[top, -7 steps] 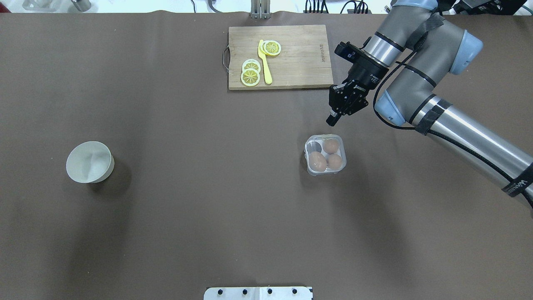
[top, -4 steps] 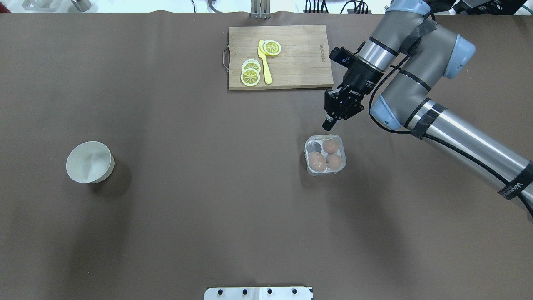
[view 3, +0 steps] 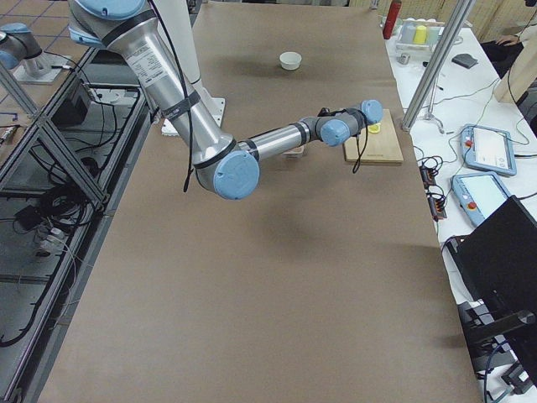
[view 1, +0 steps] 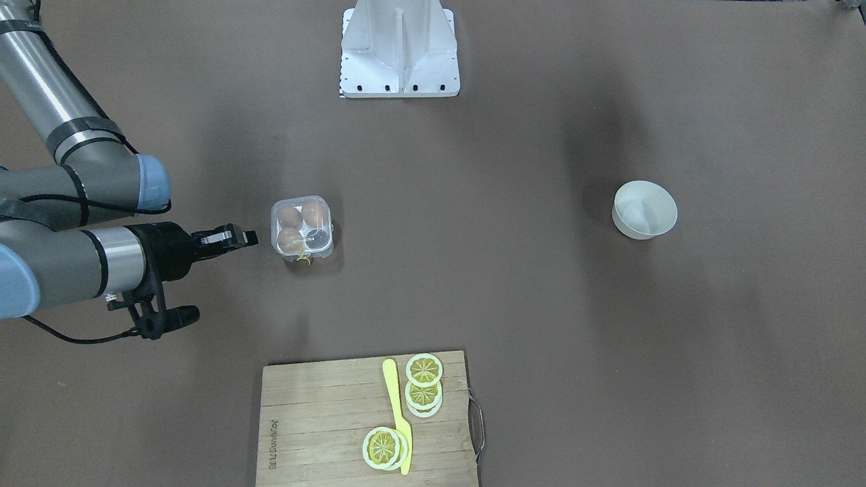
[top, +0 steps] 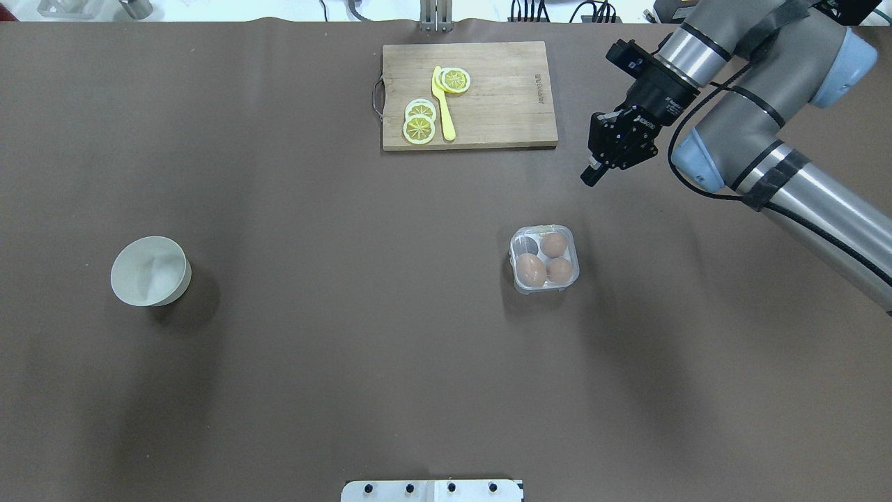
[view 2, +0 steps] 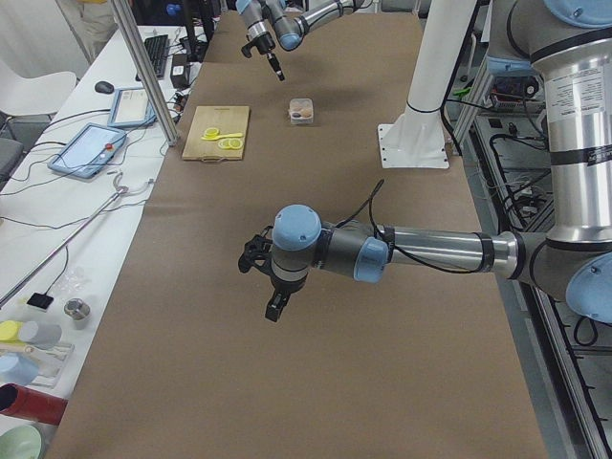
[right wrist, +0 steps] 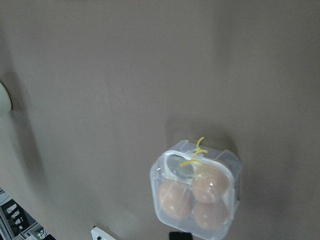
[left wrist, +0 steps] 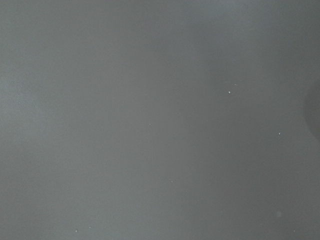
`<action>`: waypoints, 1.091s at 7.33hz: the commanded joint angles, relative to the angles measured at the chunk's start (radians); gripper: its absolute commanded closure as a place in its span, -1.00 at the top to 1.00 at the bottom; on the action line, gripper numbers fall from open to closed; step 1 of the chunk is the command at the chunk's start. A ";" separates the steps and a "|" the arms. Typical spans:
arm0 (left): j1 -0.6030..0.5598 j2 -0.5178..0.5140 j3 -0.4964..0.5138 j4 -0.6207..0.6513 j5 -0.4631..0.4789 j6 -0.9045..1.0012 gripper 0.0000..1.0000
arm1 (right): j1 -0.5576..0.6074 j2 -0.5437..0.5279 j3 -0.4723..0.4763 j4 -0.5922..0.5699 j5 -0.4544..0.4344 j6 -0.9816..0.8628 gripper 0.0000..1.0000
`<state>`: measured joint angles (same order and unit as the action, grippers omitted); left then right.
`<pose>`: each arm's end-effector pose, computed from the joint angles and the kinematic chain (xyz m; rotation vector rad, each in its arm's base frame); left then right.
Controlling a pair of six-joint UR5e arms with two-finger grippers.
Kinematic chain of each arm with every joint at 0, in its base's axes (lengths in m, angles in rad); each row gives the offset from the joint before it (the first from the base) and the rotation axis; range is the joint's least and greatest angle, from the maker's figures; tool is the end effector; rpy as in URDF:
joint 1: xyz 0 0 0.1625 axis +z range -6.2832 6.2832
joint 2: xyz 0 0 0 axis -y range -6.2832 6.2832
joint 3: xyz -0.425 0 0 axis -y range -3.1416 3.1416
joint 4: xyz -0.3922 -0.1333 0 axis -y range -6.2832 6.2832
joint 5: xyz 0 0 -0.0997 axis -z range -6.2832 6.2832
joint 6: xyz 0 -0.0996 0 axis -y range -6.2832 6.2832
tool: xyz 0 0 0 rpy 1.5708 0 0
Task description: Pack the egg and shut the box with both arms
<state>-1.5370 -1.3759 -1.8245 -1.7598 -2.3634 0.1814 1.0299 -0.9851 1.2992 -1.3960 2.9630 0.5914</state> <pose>-0.0480 -0.4249 0.5997 0.2932 0.7718 0.3011 -0.3324 -0.6219 0.3643 -0.3870 -1.3661 -0.2982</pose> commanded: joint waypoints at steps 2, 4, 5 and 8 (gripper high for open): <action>0.000 -0.002 -0.010 -0.003 -0.001 0.001 0.95 | 0.087 -0.137 0.025 0.084 -0.077 0.004 0.54; 0.000 -0.005 -0.013 -0.003 -0.001 0.001 0.95 | 0.131 -0.249 0.051 0.174 -0.189 0.002 0.78; 0.000 -0.003 -0.009 -0.026 -0.001 0.000 0.95 | 0.159 -0.292 0.055 0.190 -0.211 -0.007 0.97; 0.000 -0.002 -0.004 -0.018 -0.023 -0.002 0.95 | 0.269 -0.415 0.061 0.228 -0.265 -0.018 0.98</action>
<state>-1.5371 -1.3779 -1.8318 -1.7831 -2.3695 0.1807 1.2507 -1.3452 1.3562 -1.1955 2.7225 0.5810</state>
